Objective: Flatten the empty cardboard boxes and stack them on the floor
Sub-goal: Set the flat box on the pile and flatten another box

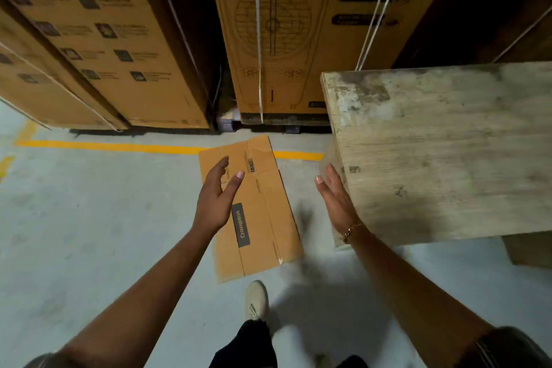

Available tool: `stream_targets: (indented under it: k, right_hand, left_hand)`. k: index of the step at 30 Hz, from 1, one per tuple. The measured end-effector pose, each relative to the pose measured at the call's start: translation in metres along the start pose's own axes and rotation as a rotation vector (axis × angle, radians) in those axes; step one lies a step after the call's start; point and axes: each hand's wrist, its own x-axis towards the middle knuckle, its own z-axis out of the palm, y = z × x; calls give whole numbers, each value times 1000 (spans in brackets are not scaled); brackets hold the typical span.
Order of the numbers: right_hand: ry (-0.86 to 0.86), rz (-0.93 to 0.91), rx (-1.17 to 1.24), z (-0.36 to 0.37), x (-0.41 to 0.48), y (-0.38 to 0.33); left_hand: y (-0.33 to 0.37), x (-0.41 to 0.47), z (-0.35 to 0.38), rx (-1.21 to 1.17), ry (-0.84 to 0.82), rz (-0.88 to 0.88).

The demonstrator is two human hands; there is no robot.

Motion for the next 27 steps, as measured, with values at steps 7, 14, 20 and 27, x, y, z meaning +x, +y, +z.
stream_targets:
  k: [7, 14, 20, 27]
  right_hand:
    - [269, 56, 7, -116, -40, -28]
    - [473, 74, 73, -261, -116, 5]
    - [562, 104, 95, -388, -198, 49]
    - [719, 174, 125, -525, -284, 90]
  left_hand:
    - [113, 13, 65, -55, -278, 161]
    - [207, -26, 197, -55, -559, 270]
    - [278, -91, 328, -48, -634, 326]
    - [355, -182, 472, -17, -770, 421]
